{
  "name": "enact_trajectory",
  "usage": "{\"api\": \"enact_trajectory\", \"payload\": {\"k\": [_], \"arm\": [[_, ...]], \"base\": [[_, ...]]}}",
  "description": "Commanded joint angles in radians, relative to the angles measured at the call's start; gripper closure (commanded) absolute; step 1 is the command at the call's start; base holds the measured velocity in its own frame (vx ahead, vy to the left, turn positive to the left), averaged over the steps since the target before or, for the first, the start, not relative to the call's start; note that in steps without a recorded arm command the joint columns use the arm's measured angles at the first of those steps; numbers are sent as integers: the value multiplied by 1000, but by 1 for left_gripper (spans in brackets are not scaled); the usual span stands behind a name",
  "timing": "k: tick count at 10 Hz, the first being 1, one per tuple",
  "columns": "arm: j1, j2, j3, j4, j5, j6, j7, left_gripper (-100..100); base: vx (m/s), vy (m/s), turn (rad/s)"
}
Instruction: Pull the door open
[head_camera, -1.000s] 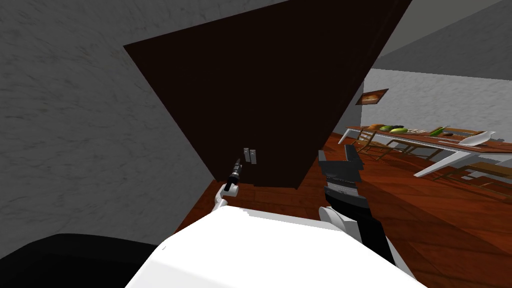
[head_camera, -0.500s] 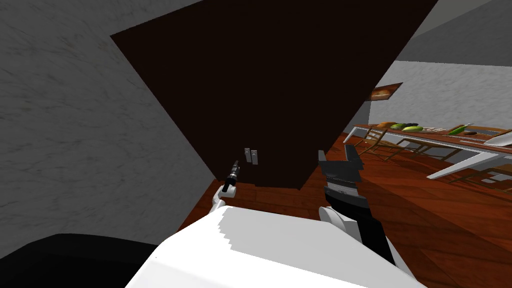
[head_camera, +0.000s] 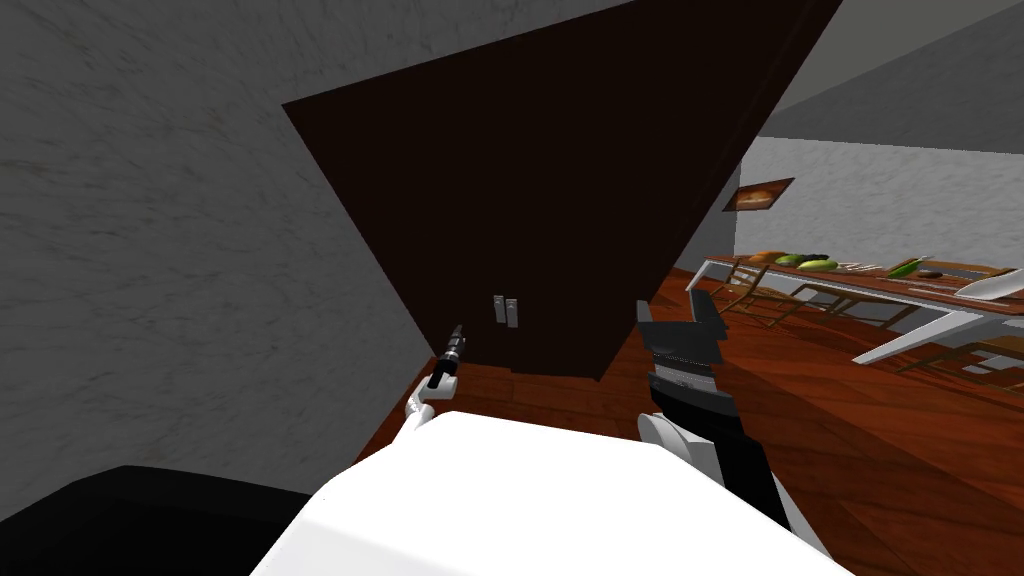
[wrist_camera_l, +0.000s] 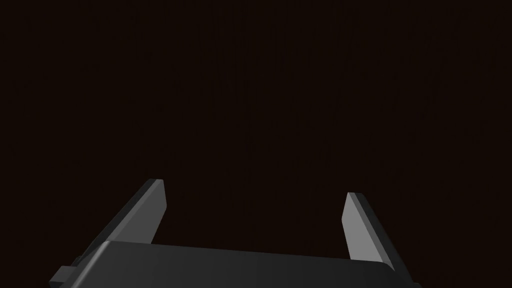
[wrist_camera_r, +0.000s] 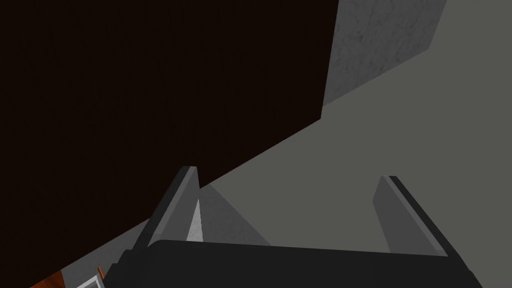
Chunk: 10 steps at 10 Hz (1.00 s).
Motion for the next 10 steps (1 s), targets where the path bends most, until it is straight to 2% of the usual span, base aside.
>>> {"api": "enact_trajectory", "payload": {"k": [1,2,5,8,10], "arm": [[3,13,13,29,4,-21,4,-100],[10,42,37,44,14,-24,15,-100],[8,82,63,66,31,-32,37,-100],[-9,87,54,71,37,-40,49,-100],[-26,77,36,68,37,-44,54,-100]], "base": [[19,-17,-3],[49,-20,-33],[107,-12,-81],[182,10,-116],[193,-8,-145]]}}
